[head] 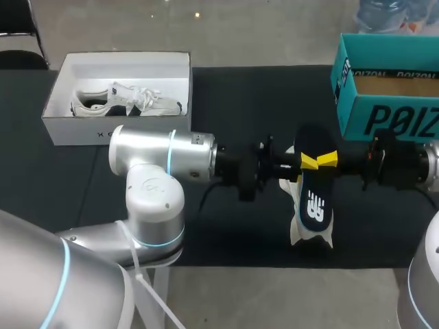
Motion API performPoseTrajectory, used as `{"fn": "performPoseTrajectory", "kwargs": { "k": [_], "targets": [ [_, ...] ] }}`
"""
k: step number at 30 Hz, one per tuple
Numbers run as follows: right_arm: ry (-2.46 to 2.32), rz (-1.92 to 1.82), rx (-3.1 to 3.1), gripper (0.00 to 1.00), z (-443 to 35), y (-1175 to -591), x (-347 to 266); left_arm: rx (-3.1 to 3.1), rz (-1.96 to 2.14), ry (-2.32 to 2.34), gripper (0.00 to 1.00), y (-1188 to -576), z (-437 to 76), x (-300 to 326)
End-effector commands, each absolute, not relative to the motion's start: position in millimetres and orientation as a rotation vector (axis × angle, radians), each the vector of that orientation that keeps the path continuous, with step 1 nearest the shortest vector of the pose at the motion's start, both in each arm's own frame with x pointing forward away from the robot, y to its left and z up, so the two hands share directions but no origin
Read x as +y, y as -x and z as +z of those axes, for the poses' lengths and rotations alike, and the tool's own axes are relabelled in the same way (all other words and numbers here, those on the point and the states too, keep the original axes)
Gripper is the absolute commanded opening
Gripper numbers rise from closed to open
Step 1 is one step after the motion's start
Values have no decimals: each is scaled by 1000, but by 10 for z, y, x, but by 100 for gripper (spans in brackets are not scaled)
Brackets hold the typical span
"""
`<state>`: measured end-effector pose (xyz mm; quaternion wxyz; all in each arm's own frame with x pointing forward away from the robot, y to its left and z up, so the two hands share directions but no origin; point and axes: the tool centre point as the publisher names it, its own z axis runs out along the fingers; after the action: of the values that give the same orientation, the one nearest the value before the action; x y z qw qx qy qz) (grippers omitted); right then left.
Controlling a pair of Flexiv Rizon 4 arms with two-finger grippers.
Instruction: Take the shoe out of the shoebox, open the shoe tongue, remove and reinsert the insole, then place the shoe into the shoebox
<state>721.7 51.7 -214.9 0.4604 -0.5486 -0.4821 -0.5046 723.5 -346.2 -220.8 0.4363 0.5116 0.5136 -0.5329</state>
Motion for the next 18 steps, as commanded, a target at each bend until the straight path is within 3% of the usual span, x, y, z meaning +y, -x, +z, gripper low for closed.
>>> {"fn": "performPoseTrajectory", "kwargs": {
  "k": [1, 7, 10, 11, 18],
  "targets": [
    [1352, -1242, -1186, 0, -2152, -7215, 524, 1277, -1323, -1269, 16, -7202, -2230, -3454],
    [1352, -1242, -1186, 0, -2152, -7215, 524, 1283, -1325, -1265, 17, -7193, -2243, -3452],
    [1352, -1242, -1186, 0, -2152, -7215, 524, 1284, -1323, -1263, 11, -7198, -2241, -3454],
    [1352, -1242, -1186, 0, -2152, -7215, 524, 1284, -1323, -1263, 0, -7200, -2239, -3454],
    [1352, -1242, -1186, 0, -2152, -7215, 524, 1291, -1319, -1260, 0, -7213, -2215, -3460]
  ]
}}
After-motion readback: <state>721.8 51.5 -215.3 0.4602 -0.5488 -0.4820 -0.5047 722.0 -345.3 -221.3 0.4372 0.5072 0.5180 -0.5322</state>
